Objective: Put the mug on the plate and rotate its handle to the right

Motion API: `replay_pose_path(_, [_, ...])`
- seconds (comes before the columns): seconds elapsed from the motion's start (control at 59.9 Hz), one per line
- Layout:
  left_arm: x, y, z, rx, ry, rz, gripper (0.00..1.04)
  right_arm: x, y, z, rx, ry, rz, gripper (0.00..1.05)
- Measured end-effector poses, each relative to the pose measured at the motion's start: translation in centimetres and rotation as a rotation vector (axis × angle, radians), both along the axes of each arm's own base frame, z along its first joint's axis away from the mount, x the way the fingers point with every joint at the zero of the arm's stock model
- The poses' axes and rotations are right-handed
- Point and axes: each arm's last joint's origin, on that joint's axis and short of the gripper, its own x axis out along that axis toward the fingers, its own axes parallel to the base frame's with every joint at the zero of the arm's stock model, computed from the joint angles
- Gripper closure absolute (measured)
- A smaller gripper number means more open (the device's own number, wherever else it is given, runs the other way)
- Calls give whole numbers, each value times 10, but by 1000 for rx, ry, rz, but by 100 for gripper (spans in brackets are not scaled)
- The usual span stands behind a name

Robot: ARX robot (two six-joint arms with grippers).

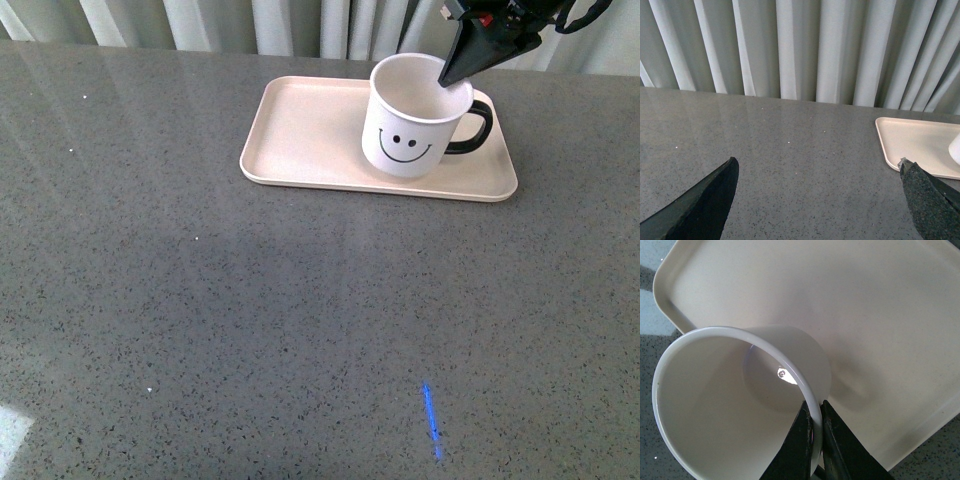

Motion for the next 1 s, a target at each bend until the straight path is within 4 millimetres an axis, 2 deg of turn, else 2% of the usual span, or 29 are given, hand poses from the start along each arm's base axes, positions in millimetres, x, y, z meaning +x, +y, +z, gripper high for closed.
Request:
replay_pose_path(0.3, [0, 0, 0, 0, 0, 0, 9, 6, 5, 0, -11, -6, 18, 103])
replay_pose_path(0.517, [0, 0, 0, 0, 0, 0, 9, 11, 8, -12, -31, 17, 29, 103])
replay_pose_path(0.835, [0, 0, 0, 0, 0, 0, 9, 19, 8, -12, -50, 10, 33, 103])
replay_pose_path(0.851, [0, 0, 0, 0, 0, 0, 9, 19, 8, -12, -52, 10, 33, 102])
replay_pose_path(1.002, [0, 0, 0, 0, 0, 0, 9, 19, 8, -12, -61, 10, 32, 72])
